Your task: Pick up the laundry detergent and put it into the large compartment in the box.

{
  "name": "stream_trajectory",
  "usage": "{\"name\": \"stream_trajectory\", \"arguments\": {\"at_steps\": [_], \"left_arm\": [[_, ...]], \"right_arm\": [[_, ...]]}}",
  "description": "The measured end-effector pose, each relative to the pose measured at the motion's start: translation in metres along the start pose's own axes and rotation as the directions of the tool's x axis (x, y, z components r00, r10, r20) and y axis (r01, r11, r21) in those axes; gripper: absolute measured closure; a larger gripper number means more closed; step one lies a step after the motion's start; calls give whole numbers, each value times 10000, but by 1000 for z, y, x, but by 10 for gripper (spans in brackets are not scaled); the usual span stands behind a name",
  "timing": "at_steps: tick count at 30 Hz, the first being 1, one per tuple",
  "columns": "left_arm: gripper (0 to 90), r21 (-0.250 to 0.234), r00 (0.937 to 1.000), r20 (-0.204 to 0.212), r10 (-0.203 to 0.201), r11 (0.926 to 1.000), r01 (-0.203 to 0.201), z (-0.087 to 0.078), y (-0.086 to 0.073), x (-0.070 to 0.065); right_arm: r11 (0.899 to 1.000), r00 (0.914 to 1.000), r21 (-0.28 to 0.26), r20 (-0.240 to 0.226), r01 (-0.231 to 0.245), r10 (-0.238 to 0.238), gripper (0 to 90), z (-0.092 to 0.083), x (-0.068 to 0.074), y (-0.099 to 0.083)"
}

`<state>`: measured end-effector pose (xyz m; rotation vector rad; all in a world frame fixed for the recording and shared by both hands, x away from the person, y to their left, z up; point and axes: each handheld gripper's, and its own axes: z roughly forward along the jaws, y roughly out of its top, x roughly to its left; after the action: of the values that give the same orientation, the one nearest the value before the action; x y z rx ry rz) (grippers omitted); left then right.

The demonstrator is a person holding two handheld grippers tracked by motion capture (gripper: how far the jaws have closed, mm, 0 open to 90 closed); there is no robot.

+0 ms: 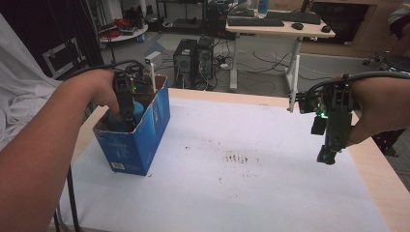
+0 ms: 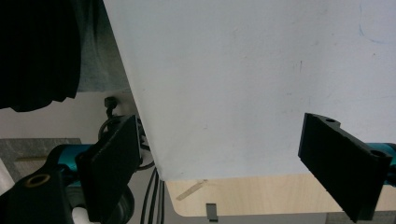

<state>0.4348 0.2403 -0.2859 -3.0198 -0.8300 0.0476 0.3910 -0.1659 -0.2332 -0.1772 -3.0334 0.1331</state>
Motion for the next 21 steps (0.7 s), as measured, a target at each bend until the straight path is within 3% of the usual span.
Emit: {"name": "stream_trajectory", "arguments": {"at_steps": [8,21], "left_arm": [[384,-24,9998,132,147,9999,-147,5,-2,2],[375,-180,9987,470,-172,9997,180,5,-2,8]], "right_arm": [[10000,10000,-30,-14,-23,23,120,1,-1,-2],[9999,10000,-81,46,-83,83,120,-1,-3,-5]]}}
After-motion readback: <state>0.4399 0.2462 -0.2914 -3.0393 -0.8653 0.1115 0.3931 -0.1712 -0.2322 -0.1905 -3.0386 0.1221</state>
